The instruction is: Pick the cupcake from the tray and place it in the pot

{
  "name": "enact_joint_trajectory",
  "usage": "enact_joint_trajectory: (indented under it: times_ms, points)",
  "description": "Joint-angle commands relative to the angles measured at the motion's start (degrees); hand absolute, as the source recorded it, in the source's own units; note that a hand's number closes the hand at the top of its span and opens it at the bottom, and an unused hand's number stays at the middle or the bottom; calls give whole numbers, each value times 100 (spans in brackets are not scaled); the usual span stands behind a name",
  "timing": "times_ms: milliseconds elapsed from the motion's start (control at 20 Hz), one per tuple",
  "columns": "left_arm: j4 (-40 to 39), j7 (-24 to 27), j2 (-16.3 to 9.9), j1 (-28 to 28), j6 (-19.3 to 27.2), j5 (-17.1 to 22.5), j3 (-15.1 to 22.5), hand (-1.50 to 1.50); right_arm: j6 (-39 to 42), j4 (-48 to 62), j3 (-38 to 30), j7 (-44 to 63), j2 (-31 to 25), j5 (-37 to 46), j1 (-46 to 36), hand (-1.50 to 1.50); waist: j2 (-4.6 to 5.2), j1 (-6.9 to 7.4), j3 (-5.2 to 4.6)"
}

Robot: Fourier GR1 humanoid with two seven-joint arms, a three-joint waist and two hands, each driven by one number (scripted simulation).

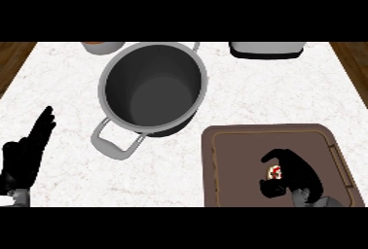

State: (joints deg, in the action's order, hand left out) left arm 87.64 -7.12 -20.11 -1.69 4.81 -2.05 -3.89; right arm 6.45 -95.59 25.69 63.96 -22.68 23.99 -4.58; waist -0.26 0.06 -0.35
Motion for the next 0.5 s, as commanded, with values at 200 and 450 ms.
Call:
enact_joint_trajectory:
  times_ms: [200,450]
  points:
    - [-262,-134,170,419,47,-245,-52,0,240,48,87,559,482,402,49,150,27,-15,34]
    - [96,-173,-69,67,-323,-20,-340,0,625,-424,-343,451,145,180,323,150,18,-19,34]
